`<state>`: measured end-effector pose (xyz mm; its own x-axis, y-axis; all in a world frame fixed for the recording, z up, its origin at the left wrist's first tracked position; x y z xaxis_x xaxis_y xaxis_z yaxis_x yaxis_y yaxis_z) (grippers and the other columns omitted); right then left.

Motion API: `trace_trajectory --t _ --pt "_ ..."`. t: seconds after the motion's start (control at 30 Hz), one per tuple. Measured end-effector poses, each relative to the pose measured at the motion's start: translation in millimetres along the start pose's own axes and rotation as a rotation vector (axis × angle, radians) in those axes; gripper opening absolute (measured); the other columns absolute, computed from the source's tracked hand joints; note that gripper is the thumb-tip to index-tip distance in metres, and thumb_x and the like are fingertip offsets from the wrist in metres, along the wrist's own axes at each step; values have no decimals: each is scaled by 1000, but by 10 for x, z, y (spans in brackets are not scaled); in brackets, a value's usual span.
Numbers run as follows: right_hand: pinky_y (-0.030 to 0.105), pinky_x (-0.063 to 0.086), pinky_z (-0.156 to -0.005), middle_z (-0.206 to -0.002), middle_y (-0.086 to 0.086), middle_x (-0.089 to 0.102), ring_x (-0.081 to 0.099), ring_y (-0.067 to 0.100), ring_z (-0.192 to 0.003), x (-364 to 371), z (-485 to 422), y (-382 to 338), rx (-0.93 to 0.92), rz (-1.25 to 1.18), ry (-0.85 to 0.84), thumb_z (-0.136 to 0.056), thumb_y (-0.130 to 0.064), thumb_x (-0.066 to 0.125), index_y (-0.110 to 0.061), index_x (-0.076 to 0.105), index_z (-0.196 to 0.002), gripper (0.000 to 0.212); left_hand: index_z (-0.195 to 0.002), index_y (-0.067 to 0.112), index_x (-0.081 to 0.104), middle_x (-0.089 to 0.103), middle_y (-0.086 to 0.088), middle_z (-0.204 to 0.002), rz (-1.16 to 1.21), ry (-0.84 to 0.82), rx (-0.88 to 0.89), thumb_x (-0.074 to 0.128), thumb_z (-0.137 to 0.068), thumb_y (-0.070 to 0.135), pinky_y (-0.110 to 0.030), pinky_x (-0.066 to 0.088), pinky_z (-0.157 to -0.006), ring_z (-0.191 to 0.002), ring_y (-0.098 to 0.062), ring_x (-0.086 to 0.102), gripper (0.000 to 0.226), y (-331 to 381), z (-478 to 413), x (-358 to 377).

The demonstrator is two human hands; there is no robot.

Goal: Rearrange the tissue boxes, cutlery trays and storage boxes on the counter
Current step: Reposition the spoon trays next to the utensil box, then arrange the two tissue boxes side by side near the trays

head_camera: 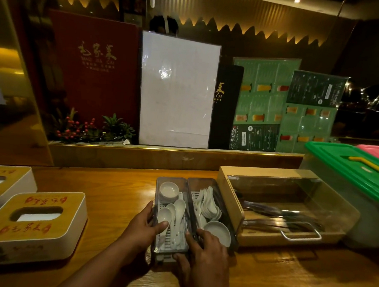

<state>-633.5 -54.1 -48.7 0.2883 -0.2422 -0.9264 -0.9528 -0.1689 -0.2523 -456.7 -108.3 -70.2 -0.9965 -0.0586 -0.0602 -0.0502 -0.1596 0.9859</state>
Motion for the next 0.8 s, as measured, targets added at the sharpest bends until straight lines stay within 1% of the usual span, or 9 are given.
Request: trace_trajectory --t 0.07,0.13,0.2,0.27,0.33,0.47,0.57,0.7,0.8 --pt "46 57 -79 -114 -5 69 64 21 -105 -19 6 -7 8 -10 21 -50 -65 84 -39 72 -109 66 -127 44 37 53 27 -101 -17 9 1 64 -92 2 -18 50 -61 -88 5 54 62 13 19 -9" --pt "47 55 -84 -117 -5 68 62 21 -109 -28 29 -17 10 -4 42 -53 -67 81 -39 70 -112 66 -141 40 34 55 24 -112 -49 22 4 66 -92 6 -18 50 -63 -96 -1 56 68 26 47 -18" --pt "48 47 -97 -132 -5 60 52 22 -123 -41 61 -53 -14 -6 49 -61 -70 73 -40 63 -124 70 -153 31 27 52 9 -141 -111 75 3 72 -89 16 -27 55 -78 -123 -17 54 79 24 80 -77" --pt "46 30 -111 -150 -4 41 31 22 -138 -17 69 -79 -1 -52 -8 -69 -76 57 -41 48 -139 78 -156 29 22 42 -1 -156 -196 128 16 76 -86 27 -39 51 -98 -139 -23 44 88 23 112 -177" --pt "45 24 -114 -154 -3 33 23 22 -141 -34 55 -137 13 -76 -27 -72 -81 46 -40 44 -141 80 -155 29 26 43 -1 -155 -267 154 58 76 -85 33 -38 47 -102 -138 -21 44 86 68 165 -306" --pt "45 45 -99 -134 1 52 46 24 -124 -80 -19 -545 -79 -219 46 -79 -68 51 -30 59 -123 59 -144 31 46 51 6 -146 -441 118 237 74 -86 34 -28 49 -99 -129 -8 49 65 321 358 -660" --pt "38 48 -90 -119 -5 55 52 18 -110 -7 -50 -1111 -196 -323 42 -84 -59 55 -29 58 -122 48 -134 36 57 59 10 -134 -565 112 361 72 -87 34 -27 52 -97 -121 -4 56 49 552 566 -1098" --pt "35 43 -97 -132 -7 50 48 15 -119 217 -41 -1967 -306 -416 -83 -88 -60 53 -32 39 -141 62 -126 31 64 63 15 -123 -664 213 486 72 -89 30 -20 53 -89 -109 0 59 39 809 854 -1868" --pt "35 41 -100 -142 -6 42 42 18 -124 411 -62 -2465 -332 -332 -144 -84 -66 53 -40 24 -149 76 -124 33 65 64 12 -125 -707 323 477 73 -87 31 -29 53 -89 -109 -5 60 38 797 970 -2506"
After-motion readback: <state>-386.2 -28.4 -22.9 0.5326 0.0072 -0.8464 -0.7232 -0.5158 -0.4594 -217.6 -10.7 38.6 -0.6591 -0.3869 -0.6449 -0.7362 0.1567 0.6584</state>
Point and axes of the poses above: each hand's wrist, its own z-axis away from the middle knuckle, its own x-axis out of the palm, y = z × x, the point moved 8 cm from there along -z, towards the middle knuckle
